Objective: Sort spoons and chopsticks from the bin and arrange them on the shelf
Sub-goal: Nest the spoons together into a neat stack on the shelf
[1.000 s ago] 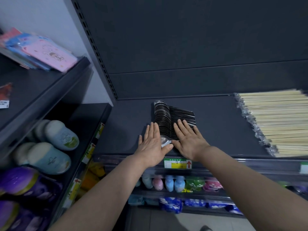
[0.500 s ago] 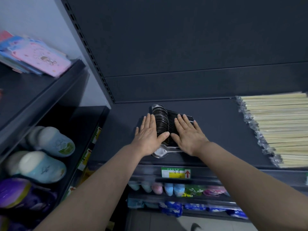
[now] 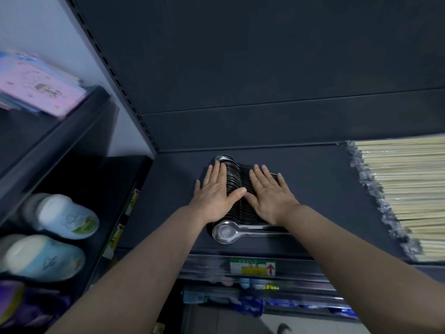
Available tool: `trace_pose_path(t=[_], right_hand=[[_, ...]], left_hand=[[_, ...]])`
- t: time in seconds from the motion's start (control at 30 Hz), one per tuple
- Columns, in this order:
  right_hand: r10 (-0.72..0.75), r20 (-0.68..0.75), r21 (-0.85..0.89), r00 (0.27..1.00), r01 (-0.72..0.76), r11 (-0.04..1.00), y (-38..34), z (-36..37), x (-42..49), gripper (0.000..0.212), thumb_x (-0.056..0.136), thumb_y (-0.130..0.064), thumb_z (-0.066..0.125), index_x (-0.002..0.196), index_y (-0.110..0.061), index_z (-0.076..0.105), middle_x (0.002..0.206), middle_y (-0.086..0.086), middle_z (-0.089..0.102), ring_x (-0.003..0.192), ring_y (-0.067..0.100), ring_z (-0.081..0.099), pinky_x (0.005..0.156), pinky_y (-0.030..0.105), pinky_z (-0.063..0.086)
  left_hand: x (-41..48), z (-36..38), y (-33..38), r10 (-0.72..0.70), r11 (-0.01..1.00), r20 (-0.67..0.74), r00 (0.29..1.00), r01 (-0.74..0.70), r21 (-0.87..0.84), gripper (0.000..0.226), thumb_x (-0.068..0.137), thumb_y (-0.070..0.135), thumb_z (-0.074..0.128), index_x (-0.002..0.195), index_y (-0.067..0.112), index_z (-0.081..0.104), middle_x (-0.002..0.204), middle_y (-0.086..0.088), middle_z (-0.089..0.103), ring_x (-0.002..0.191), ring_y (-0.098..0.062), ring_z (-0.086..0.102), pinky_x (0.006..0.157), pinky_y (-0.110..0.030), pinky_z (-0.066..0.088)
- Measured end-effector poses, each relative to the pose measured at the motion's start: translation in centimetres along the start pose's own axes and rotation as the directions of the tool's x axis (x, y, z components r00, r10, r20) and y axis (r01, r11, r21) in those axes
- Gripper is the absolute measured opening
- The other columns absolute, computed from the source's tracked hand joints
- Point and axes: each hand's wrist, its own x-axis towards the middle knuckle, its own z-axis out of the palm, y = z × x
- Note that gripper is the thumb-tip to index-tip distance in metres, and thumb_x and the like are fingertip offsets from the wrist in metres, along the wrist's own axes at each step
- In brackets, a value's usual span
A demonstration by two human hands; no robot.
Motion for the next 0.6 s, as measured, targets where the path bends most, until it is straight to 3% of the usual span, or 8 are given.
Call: trace_pose_path(t=[0.6], right_hand=[[0.012, -0.018, -0.019, 1.0, -0.012, 1.0, -0.26, -0.12, -0.19, 0.071, 0.098, -0.057, 0.005, 0.152, -0.015, -0.012, 0.158, 0.0, -0.021, 0.144, 0.014, -0.025, 0.118, 0.046, -0.013]], left_hand=[[-0.09, -0.14, 0.28, -0.018, 1.0, -0.055, 0.998, 0.018, -0.009, 0.094, 0.091, 0.07, 0.029, 0.152, 0.014, -0.016, 0.159, 0.0, -0.024, 0.146, -0.015, -0.023, 0.12, -0.051, -0.003]])
